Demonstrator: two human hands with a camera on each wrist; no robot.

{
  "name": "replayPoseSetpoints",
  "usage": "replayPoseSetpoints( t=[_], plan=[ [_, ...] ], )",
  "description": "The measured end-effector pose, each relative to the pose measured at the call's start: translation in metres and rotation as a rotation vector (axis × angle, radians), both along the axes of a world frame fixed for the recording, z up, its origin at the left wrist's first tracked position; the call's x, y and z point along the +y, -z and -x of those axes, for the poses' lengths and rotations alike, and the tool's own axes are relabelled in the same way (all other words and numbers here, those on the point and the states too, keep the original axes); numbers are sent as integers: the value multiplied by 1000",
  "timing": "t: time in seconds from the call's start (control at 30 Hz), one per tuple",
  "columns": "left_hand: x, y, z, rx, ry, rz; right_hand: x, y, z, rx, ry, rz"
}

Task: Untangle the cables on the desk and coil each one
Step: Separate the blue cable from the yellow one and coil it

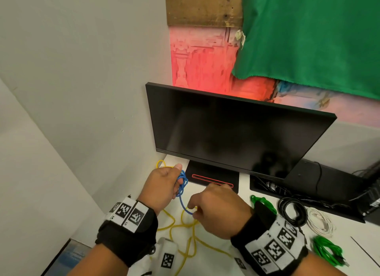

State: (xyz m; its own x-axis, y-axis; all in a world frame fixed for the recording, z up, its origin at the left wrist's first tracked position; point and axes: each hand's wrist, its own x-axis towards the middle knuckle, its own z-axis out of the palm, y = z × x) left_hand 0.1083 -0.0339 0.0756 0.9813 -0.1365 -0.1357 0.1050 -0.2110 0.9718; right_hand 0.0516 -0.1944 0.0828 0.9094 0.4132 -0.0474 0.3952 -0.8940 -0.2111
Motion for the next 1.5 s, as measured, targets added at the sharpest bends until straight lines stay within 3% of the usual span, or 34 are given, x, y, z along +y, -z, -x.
replayPoseSetpoints(
  t=[0.1,0.2,0.37,0.53,0.63,0.73,0.83,0.97,1.1,1.27,1.5],
  plan=[
    [-5,-1,0,-13,22,-17,10,5,1,37,-42,199],
    [-8,-1,1,-8,36,8,11,7,-2,100,-32,153],
    [1,-8,-5,-31,0,40,5,13,-1,309,161,-441],
    [-5,-1,3,-34,64,14,1,9,-6,375,221,-825],
    [-9,-1,4,9,45,94,-2,13,-7,312,159,-859],
    [4,-10,-2,178,-34,385,-30,14,-16,68,222,-825],
    [6,-11,3,308,90,555,-50,13,-25,-213,308,-653],
    [-7,-7,12,397,85,729,-37,15,-26,-328,368,-464],
    [-15,0,19,429,79,768,-19,23,-23,-165,428,-767],
    [-18,-2,21,351,87,730,-4,24,-14,295,423,-1325],
    [-15,3,15,251,45,671,-7,28,-9,431,418,-1582]
  ],
)
